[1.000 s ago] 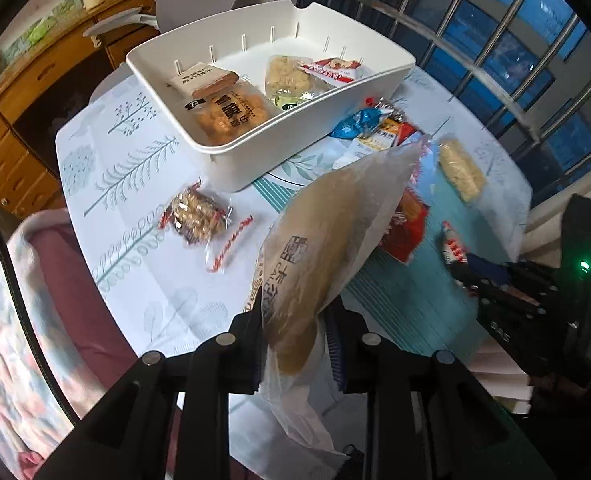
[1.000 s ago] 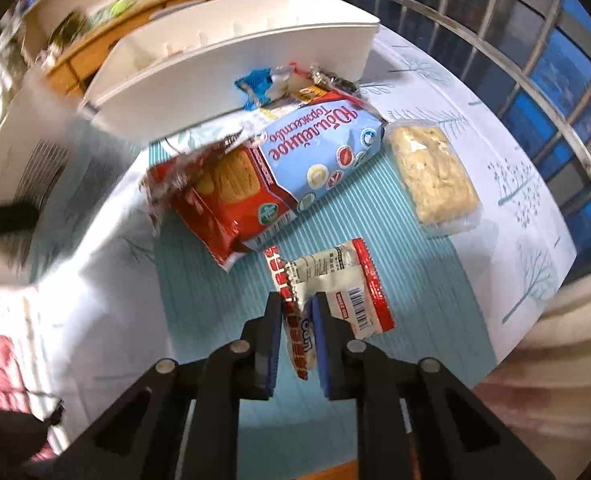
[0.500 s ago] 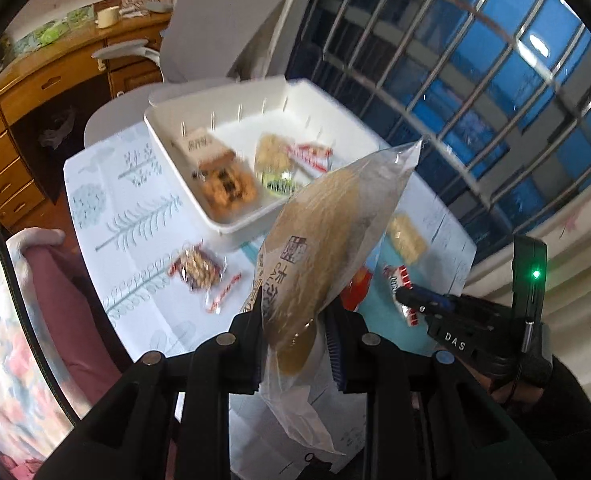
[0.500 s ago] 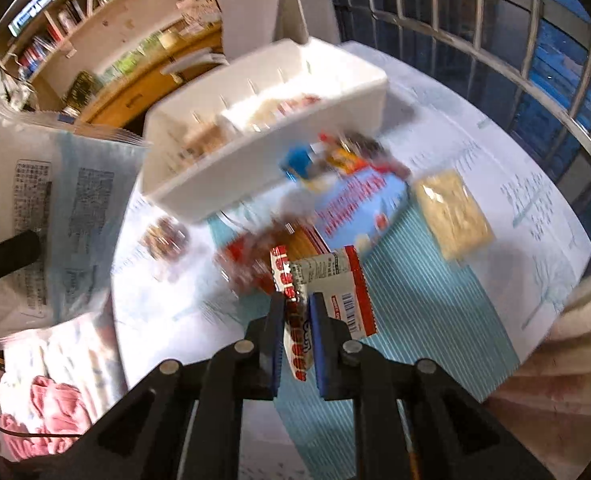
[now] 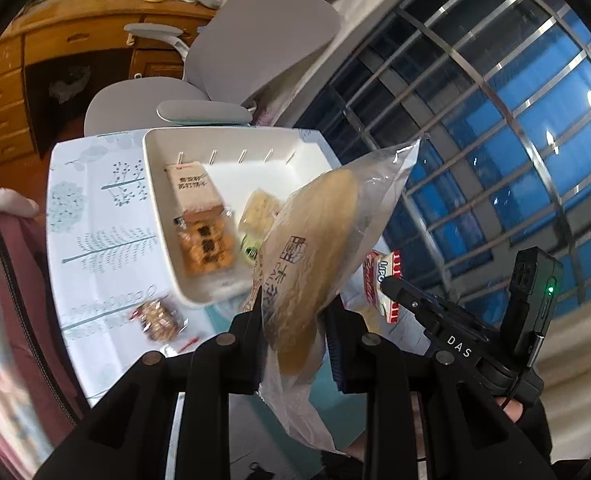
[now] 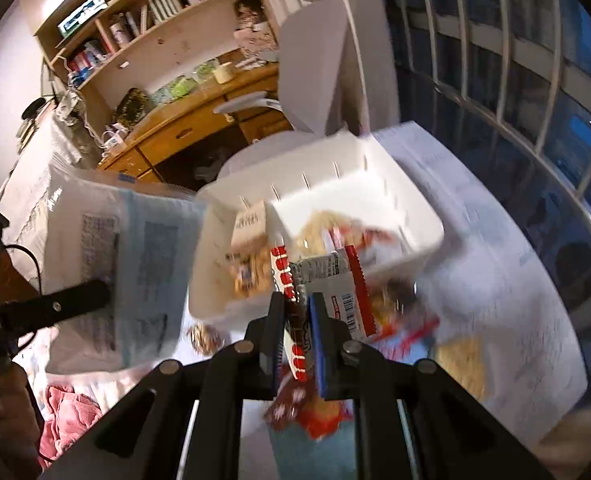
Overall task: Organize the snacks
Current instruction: 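Carry the bread bag and white-red packet over the white basket with both tools, then open both tools to drop the bread bag and white-red packet into the basket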
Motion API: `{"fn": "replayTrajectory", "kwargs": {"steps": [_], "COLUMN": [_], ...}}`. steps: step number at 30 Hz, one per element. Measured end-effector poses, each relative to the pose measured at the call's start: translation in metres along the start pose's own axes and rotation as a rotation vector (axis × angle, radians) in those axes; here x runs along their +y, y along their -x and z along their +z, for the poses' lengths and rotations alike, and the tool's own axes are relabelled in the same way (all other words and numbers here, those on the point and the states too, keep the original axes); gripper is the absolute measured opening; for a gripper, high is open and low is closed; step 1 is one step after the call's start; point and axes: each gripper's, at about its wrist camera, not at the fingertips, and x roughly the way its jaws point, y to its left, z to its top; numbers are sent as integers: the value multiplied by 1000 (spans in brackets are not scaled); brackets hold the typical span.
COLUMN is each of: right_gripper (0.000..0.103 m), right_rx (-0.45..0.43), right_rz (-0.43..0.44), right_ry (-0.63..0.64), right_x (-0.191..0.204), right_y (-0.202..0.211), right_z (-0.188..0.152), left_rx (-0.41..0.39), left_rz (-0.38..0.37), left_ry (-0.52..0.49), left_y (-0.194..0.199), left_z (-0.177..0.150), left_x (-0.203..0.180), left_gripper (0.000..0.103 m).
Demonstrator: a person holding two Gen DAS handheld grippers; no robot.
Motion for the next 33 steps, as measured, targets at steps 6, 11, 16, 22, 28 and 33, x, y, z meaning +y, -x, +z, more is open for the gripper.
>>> {"fn": "replayTrajectory", "kwargs": {"steps": [6,11,16,22,28,33], "right_gripper": [12,12,13,17,40,45], "right_rx": [-5,9,33,57,102,111], "right_rz": [42,79,109,132,153,161], "right_ry": [78,123,142,159,142,137], "right_x": [-16,-32,-47,-60,-74,-80], "right_y": [-24,-45,-62,-73,-79,-78], "right_z": [44,71,88,94,92,92], "left_rx": [-43,-66,-77,-80,-93,-68], "left_rz": [-11,-3,27,66,105,151], "left_ry": [101,173,233,267,300,322], "left_y": [-28,-55,-82,-100,-100,-101], "left_z": [27,46,59,63,62,54], "left_x": [-6,-8,-8,-11,-21,-28], "left_gripper": [23,23,24,29,65,65]}}
